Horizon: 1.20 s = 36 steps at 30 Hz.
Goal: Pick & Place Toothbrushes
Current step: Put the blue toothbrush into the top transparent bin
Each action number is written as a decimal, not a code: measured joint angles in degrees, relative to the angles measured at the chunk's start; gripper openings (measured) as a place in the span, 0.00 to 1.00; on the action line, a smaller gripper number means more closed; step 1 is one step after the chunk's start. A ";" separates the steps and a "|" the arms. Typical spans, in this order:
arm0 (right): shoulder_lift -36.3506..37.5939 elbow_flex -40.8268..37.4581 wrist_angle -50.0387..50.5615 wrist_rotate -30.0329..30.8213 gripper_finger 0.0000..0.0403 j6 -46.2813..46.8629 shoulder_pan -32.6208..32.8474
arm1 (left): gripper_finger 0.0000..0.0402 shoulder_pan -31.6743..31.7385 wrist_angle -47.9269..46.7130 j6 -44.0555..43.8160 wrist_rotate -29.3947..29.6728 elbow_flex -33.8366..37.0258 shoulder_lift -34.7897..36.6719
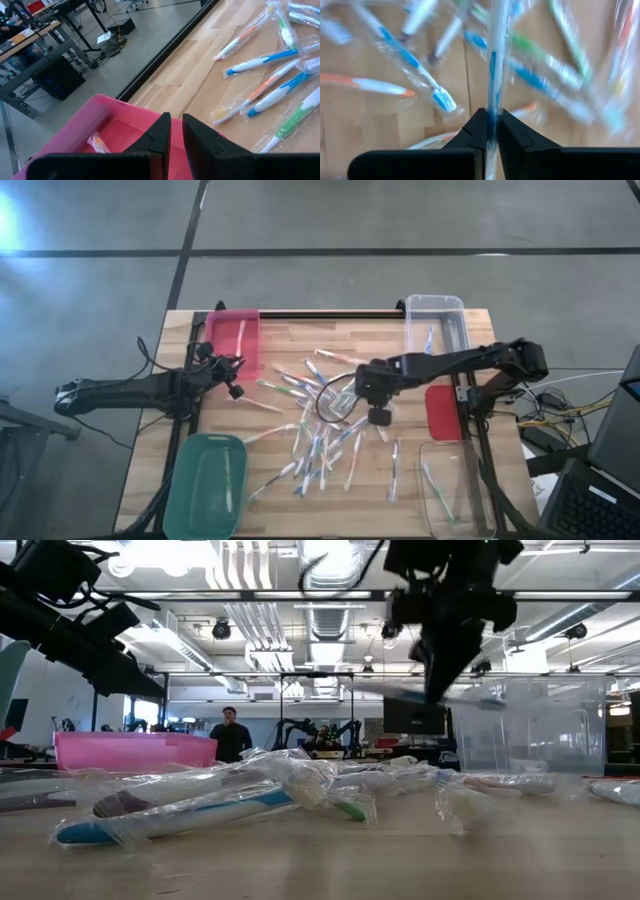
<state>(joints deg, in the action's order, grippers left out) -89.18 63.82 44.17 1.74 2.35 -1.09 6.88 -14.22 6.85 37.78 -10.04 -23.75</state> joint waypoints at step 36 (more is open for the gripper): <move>0.96 6.26 -7.82 45.17 0.05 -70.97 20.94 | 0.13 0.02 22.08 -32.46 -29.28 0.00 -1.65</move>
<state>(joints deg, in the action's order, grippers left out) -88.23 70.08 36.35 46.90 -68.62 19.85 6.90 7.86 -25.61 8.50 -10.04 -25.40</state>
